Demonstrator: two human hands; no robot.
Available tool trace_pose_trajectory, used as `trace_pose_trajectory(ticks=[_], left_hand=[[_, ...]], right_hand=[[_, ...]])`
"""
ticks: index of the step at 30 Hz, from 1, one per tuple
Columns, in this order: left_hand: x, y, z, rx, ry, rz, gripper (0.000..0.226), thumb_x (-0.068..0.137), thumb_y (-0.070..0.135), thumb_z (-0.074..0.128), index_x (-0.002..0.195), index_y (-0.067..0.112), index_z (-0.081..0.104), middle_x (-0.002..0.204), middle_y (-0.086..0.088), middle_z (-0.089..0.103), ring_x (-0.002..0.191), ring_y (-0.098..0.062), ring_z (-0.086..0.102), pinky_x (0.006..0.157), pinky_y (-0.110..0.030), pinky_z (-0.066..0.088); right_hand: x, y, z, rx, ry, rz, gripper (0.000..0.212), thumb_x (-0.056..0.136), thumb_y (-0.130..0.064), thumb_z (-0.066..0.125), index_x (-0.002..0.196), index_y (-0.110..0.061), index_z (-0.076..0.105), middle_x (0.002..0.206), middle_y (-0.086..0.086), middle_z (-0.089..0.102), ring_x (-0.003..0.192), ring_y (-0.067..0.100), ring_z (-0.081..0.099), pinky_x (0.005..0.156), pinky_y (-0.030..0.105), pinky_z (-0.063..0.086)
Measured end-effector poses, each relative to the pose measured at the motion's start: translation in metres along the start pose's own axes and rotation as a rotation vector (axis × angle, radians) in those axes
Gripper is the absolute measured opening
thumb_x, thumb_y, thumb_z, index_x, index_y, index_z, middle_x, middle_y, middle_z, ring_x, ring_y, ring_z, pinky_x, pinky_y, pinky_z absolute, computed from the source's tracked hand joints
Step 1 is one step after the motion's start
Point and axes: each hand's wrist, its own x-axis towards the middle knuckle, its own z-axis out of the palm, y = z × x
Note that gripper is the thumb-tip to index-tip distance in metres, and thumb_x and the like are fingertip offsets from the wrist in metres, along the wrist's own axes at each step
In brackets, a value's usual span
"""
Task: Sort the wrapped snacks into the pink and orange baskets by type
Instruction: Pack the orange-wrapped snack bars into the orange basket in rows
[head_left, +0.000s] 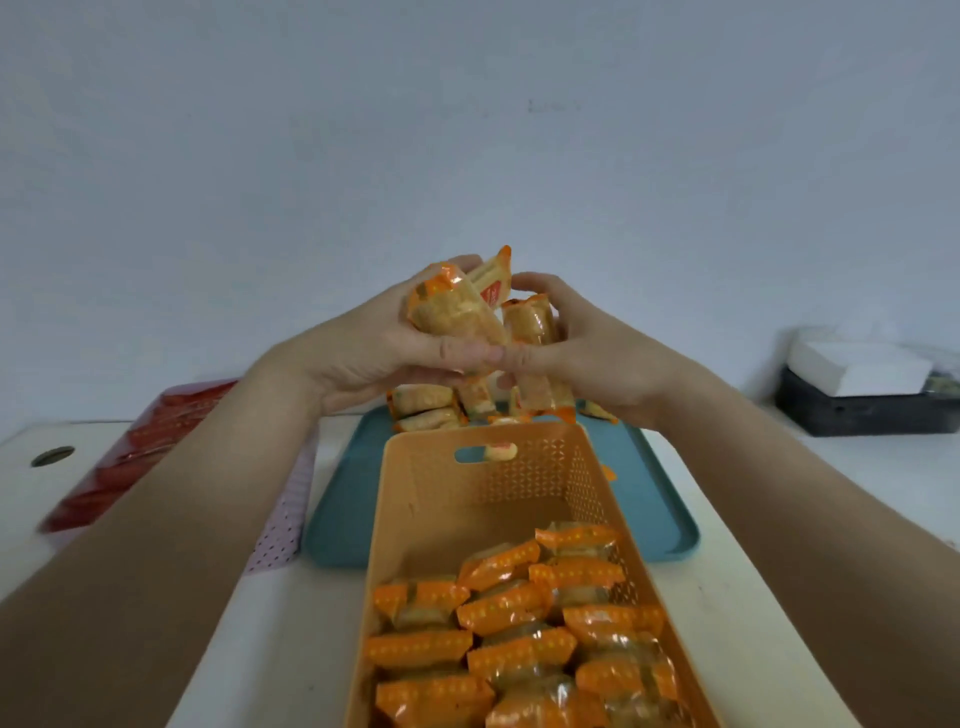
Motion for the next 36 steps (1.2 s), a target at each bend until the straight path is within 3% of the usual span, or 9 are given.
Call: trace_pose_trajectory(ticks=[4,8,10,12,19,27,31,33,36], left_hand=[[-0.025,0.002,0.021,0.224,0.198,0.057,0.070,0.071,0.023,0.080,0.134,0.029,0.049,0.117,0.001,0.066,0.102,-0.016,0.068,0.081,-0.032,0.058],[-0.046,-0.001,0.034,0.396,0.117,0.077,0.075,0.069,0.008,0.084,0.132,0.030,0.050,0.117,0.010,0.064,0.099,-0.006,0.067,0.084,-0.021,0.054],[-0.053,-0.005,0.040,0.467,0.088,0.052,0.077,0.066,0.007,0.086,0.130,0.033,0.050,0.117,0.014,0.062,0.098,-0.001,0.064,0.084,-0.015,0.051],[-0.059,-0.011,0.046,0.506,0.095,0.023,0.077,0.066,0.012,0.087,0.127,0.039,0.049,0.117,0.016,0.062,0.099,0.000,0.063,0.088,-0.020,0.051],[-0.066,-0.031,0.064,0.697,0.154,-0.001,0.073,0.065,0.035,0.087,0.122,0.049,0.044,0.133,0.017,0.051,0.118,-0.008,0.052,0.096,-0.030,0.047],[-0.066,-0.037,0.067,0.778,0.240,0.021,0.082,0.062,0.034,0.088,0.128,0.047,0.040,0.128,0.011,0.046,0.120,-0.011,0.045,0.095,-0.025,0.039],[-0.070,-0.039,0.066,0.782,0.196,-0.034,0.093,0.064,0.024,0.088,0.135,0.048,0.034,0.142,0.006,0.040,0.128,-0.012,0.040,0.106,-0.031,0.039],[-0.073,-0.036,0.062,0.763,0.168,-0.025,0.080,0.068,0.020,0.086,0.131,0.045,0.043,0.139,0.012,0.046,0.123,-0.003,0.045,0.100,-0.019,0.039],[-0.083,-0.025,0.051,0.789,0.179,-0.017,0.046,0.083,0.022,0.074,0.121,0.041,0.054,0.116,0.018,0.059,0.084,0.008,0.058,0.070,-0.007,0.040]], right_hand=[[-0.022,0.004,0.013,-0.142,0.046,0.021,0.067,0.080,-0.027,0.077,0.137,-0.029,0.042,0.109,0.005,0.070,0.092,0.020,0.072,0.085,0.042,0.058],[-0.036,0.013,0.017,-0.223,0.049,0.000,0.060,0.078,-0.015,0.078,0.131,-0.022,0.050,0.105,0.005,0.070,0.092,0.021,0.071,0.087,0.043,0.057],[-0.042,0.015,0.016,-0.344,0.031,-0.008,0.053,0.078,-0.009,0.076,0.126,-0.019,0.054,0.100,0.001,0.068,0.090,0.017,0.068,0.080,0.033,0.058],[-0.050,0.014,0.018,-0.445,-0.003,0.007,0.054,0.078,-0.007,0.075,0.127,-0.020,0.053,0.099,0.000,0.065,0.088,0.015,0.066,0.072,0.025,0.057],[-0.063,0.012,0.019,-0.476,-0.097,0.030,0.069,0.081,-0.006,0.068,0.139,-0.027,0.038,0.100,0.001,0.066,0.093,0.018,0.066,0.082,0.036,0.058],[-0.070,0.005,0.028,-0.306,-0.217,0.047,0.068,0.085,-0.022,0.071,0.139,-0.042,0.035,0.105,-0.002,0.071,0.097,0.015,0.068,0.086,0.033,0.056],[-0.069,0.007,0.036,-0.431,-0.082,-0.053,0.073,0.081,-0.026,0.076,0.141,-0.035,0.035,0.102,-0.002,0.067,0.094,0.013,0.066,0.084,0.032,0.056],[-0.067,0.009,0.036,-0.444,-0.049,-0.090,0.067,0.083,-0.018,0.073,0.138,-0.033,0.037,0.095,0.001,0.067,0.088,0.017,0.066,0.080,0.035,0.057],[-0.066,0.013,0.031,-0.559,-0.039,-0.080,0.063,0.085,-0.018,0.071,0.135,-0.034,0.037,0.096,-0.001,0.067,0.087,0.017,0.065,0.078,0.035,0.056]])
